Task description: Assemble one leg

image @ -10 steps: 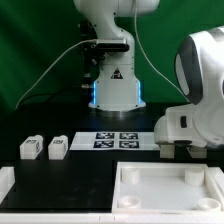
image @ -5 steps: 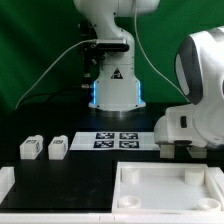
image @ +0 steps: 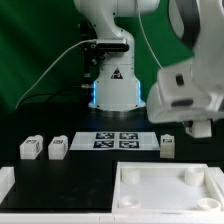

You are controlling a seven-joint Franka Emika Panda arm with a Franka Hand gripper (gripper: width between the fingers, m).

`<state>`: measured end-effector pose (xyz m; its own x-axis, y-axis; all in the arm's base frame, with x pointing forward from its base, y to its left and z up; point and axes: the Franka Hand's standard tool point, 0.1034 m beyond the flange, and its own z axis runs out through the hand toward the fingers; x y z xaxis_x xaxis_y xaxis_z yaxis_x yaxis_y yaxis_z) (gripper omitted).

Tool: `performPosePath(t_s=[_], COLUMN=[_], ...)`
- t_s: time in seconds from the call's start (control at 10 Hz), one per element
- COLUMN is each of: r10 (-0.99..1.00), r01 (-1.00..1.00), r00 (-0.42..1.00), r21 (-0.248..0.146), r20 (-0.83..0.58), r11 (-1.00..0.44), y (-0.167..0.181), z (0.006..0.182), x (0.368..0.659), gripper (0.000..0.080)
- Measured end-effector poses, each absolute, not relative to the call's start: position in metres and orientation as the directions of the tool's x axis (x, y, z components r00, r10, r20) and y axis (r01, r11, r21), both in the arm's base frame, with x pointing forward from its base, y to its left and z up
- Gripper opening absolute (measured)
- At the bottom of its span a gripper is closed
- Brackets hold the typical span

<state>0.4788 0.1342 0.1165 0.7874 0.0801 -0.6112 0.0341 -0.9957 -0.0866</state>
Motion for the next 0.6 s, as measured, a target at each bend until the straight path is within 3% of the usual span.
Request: performPosePath(t_s=[0.1, 0.2, 0.4, 0.6], r10=[0.062, 0.051, 0.042, 0.035], r01=[0.023, 0.02, 0.022, 0.033], r00=[0.853, 0.904, 0.961, 0.999], r21=[-0.083, -0.079, -0.078, -0.085], r20=[-0.518, -0.425, -0.274, -0.021], r11=[-0.996, -0.997, -0.997, -0.996], y=[0.123, 0.12, 0.12, 0.119], z=[0.145, 0.161, 0.154, 0.149], x=[0.489, 0.494, 0.493, 0.51], gripper=[0.0291, 0.0291, 0.0291, 0.0291])
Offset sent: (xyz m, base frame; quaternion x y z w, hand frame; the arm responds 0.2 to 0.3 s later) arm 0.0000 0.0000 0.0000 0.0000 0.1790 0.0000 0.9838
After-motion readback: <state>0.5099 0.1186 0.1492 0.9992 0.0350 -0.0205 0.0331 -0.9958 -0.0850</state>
